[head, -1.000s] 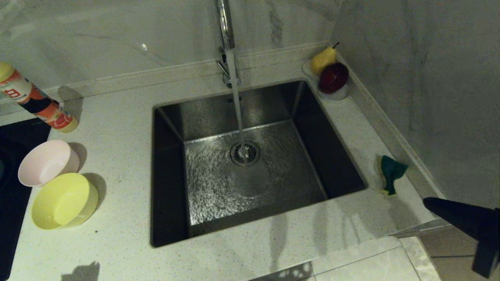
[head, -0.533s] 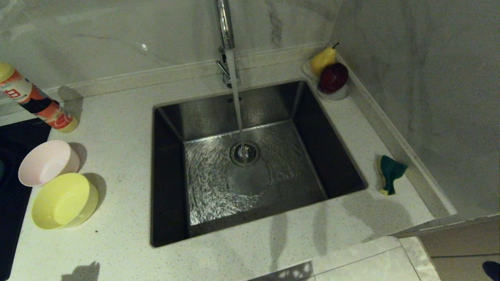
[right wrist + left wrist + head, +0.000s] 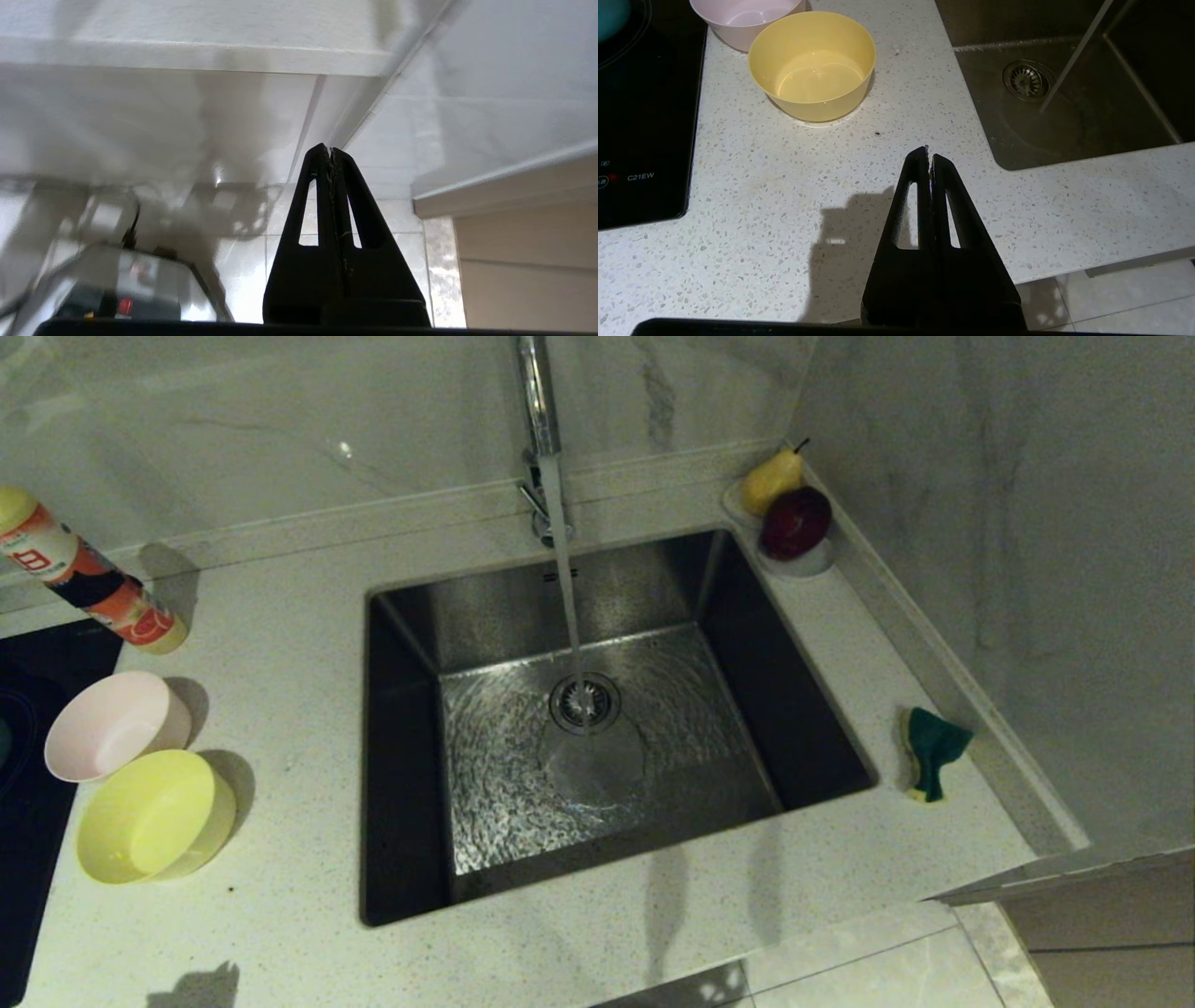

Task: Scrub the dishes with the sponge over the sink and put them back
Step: Turn off the faucet

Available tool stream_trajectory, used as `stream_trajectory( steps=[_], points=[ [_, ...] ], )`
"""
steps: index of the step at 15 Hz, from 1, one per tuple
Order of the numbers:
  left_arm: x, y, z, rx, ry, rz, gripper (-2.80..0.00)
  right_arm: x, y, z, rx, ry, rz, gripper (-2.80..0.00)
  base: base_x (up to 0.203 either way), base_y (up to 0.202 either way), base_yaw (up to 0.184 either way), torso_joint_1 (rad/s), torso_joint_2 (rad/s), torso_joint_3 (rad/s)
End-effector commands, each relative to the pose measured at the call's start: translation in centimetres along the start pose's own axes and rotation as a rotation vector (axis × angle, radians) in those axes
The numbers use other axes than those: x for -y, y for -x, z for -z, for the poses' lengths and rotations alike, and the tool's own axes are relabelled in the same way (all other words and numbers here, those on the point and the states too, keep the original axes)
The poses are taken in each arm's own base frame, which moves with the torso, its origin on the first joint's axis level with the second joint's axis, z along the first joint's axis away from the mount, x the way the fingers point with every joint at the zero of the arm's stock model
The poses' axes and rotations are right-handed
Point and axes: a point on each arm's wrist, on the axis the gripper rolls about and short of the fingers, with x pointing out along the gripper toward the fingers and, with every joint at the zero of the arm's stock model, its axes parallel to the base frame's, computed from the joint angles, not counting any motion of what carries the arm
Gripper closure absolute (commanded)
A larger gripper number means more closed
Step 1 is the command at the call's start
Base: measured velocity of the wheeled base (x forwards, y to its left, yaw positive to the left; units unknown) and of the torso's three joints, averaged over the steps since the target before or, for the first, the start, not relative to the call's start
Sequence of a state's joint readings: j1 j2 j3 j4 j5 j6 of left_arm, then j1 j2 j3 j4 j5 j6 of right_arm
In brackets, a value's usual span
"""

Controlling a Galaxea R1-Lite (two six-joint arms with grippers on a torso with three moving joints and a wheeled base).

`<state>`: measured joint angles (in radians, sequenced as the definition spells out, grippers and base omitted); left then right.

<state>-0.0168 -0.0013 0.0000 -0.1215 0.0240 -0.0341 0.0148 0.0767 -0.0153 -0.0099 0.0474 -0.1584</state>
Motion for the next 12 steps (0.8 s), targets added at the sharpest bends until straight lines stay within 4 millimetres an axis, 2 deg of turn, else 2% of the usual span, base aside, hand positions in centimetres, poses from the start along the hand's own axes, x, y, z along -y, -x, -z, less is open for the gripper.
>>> stream_trajectory(
  steps=[1,12],
  points=[
    [-0.04,-0.19,1.13,-0.038,0.000,-0.002,0.00,-0.10,0.57,0.66,0.044,-0.038,0.024,0.00,0.000,0.000,0.000,0.000,0.00,0.000],
    [-0.04,-0.19,1.13,-0.038,0.000,-0.002,0.00,-0.09,0.55,0.64,0.050,-0.072,0.030,0.00,0.000,0.000,0.000,0.000,0.00,0.000]
  ],
)
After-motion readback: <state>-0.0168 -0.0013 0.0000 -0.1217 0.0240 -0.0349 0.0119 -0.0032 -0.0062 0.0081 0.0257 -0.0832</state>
